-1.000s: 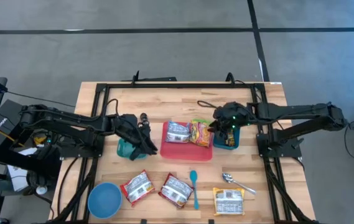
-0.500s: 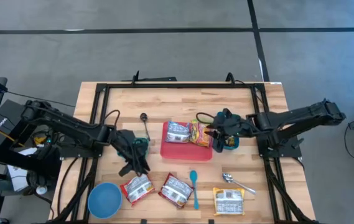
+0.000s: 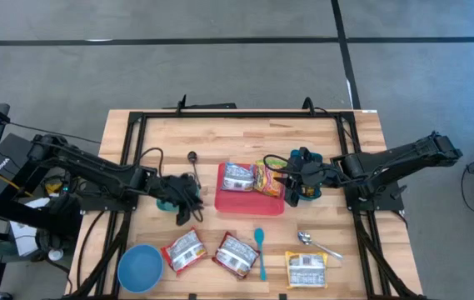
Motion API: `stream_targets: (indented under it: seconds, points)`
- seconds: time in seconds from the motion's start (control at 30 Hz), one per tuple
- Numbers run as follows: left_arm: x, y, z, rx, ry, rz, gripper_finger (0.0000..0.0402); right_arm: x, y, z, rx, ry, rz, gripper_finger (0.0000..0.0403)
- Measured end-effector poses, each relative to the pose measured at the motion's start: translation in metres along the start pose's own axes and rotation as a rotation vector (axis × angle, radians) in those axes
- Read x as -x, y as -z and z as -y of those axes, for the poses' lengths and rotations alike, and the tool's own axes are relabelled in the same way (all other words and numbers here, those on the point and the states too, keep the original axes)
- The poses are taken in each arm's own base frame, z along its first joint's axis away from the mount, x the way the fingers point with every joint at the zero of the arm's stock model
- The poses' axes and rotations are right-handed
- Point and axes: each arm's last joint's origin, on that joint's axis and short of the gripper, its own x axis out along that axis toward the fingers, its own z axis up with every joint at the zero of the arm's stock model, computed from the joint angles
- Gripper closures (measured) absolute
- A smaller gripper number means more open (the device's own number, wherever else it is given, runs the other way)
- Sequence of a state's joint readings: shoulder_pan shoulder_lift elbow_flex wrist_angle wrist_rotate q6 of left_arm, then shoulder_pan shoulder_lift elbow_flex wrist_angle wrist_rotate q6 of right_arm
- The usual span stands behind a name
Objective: Pick & Place Food Item
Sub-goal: Put the black spoon into the green bin
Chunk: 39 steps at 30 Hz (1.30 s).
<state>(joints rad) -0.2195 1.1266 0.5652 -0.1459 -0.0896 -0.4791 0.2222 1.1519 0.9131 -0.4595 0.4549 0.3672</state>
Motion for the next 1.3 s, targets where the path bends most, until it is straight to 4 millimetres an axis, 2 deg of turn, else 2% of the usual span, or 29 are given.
stream_targets:
  seconds: [0.27,0.5,0.9,1.17,1.3]
  points:
    - [0.011,-0.017,-0.028,0.148,-0.225,0.166,0.0309,0.000,0.000,0.000,0.000,0.000,0.000,0.0287]
    - [0.016,-0.027,-0.056,0.354,-0.397,0.279,0.0309,0.000,-0.001,0.002,0.000,0.047,0.018,0.0287]
    - [0.029,-0.027,-0.116,0.681,-0.469,0.209,0.0309,-0.006,-0.005,0.015,-0.028,0.118,0.025,0.0287]
    - [0.034,-0.021,-0.128,0.791,-0.517,0.179,0.0309,-0.010,-0.008,0.028,-0.059,0.167,0.020,0.0287]
    - [0.035,-0.032,-0.127,0.812,-0.498,0.184,0.0314,-0.013,-0.010,0.036,-0.077,0.197,0.019,0.0287]
